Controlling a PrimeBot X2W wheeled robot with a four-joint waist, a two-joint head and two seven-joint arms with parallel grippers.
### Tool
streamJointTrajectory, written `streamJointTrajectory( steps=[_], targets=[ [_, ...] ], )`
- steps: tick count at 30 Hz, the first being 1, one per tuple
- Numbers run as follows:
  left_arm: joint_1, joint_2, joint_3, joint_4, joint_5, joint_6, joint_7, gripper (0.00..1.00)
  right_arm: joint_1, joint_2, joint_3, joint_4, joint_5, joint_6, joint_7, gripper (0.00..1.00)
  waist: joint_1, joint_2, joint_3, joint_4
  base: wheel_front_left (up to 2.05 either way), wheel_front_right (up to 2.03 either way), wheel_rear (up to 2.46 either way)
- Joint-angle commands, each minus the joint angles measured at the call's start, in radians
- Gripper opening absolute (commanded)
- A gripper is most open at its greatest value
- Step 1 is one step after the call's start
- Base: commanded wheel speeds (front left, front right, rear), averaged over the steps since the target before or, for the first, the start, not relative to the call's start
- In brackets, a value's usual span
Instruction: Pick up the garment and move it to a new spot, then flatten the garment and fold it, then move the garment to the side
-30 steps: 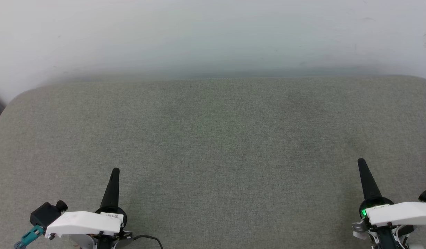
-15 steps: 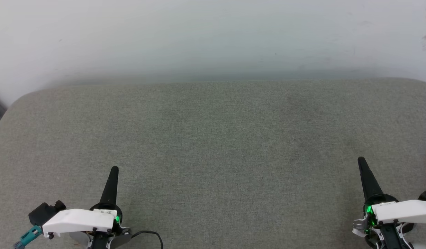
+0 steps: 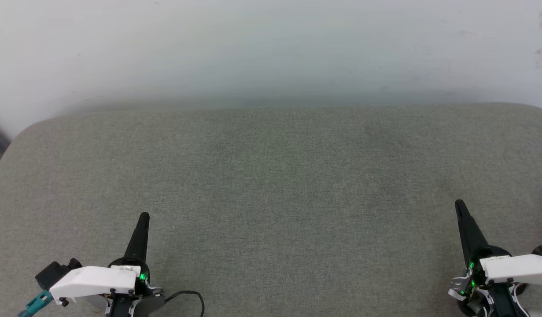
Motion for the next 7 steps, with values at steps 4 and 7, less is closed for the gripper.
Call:
streamJointTrajectory(
  steps=[4,7],
  targets=[
    [-0.023,0.000,0.009,0.002,-0.036,-0.002,0.010,0.00,-0.019,-0.003,-0.005,0.001,0.040,0.000,0.010,0.00,0.0000,0.0000,-0.003,0.000,0.00,0.00,0.00],
    [-0.022,-0.002,0.012,0.007,-0.058,-0.002,0.018,0.00,-0.021,-0.003,-0.007,0.004,0.062,0.000,0.017,0.00,0.0000,0.0000,-0.006,0.000,0.00,0.00,0.00]
  ],
)
